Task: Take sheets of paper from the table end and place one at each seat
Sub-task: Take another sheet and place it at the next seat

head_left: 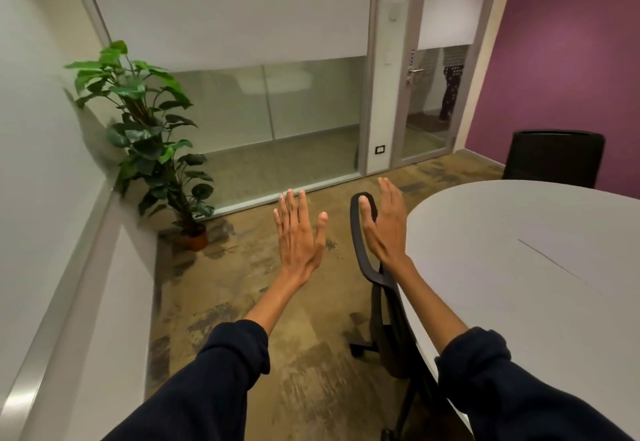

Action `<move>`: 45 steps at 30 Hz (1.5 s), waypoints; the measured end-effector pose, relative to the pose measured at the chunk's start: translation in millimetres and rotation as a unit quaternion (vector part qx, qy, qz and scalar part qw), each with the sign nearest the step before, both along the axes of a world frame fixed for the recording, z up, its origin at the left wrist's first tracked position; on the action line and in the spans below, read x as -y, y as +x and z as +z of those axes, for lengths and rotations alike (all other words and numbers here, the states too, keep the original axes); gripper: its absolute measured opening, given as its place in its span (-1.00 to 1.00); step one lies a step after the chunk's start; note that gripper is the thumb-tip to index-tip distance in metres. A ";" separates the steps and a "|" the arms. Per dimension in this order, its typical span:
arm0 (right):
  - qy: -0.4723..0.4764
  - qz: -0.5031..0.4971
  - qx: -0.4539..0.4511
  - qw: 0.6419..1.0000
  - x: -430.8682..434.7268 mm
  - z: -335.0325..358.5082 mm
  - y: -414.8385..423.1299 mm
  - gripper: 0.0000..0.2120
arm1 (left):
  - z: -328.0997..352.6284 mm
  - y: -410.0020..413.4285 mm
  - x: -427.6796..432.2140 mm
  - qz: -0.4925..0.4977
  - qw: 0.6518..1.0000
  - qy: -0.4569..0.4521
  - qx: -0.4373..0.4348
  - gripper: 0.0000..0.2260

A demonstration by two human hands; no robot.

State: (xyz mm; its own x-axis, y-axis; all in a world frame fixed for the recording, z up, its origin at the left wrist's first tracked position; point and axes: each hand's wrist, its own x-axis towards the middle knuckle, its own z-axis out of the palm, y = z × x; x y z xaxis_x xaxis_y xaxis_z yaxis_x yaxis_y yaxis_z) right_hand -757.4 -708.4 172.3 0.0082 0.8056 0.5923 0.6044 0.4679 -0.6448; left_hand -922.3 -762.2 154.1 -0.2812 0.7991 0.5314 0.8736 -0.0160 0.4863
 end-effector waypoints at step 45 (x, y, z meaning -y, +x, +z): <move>-0.029 -0.236 -0.032 0.971 -739.1 -30.3 -143.7 -0.45 | -14.8 -190.1 -824.0 -0.225 0.974 -0.002 -0.012 -0.41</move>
